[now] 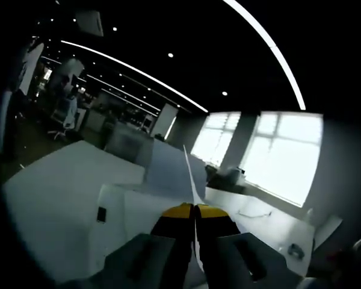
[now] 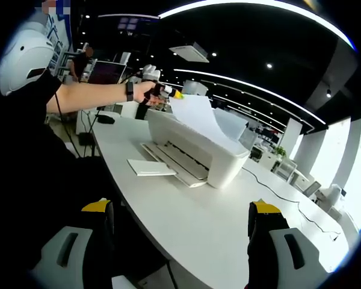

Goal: Remove the paper from the printer output slot and place it on top of the printer

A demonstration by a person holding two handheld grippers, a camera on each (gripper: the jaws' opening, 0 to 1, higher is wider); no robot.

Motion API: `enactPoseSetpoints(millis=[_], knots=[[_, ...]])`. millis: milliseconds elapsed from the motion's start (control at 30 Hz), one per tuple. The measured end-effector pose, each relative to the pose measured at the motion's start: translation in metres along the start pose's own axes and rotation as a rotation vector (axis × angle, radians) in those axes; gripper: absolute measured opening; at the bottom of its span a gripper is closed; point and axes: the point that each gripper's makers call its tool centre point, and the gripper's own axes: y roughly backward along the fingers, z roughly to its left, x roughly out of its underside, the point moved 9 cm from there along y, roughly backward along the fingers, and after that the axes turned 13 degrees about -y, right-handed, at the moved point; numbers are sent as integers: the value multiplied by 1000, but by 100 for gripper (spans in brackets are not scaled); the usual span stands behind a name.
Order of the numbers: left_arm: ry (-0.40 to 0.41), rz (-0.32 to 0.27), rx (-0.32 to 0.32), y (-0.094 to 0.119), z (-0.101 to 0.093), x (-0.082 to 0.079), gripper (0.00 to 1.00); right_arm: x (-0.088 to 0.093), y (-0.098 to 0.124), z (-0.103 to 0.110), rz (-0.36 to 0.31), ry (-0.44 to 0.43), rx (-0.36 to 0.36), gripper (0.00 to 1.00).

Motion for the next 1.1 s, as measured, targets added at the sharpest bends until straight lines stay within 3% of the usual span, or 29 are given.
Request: enactPoseSetpoints(millis=[1100], knots=[[16,-52,-37,6,4,1,5,1,0,-1,1,-3,-1,88]])
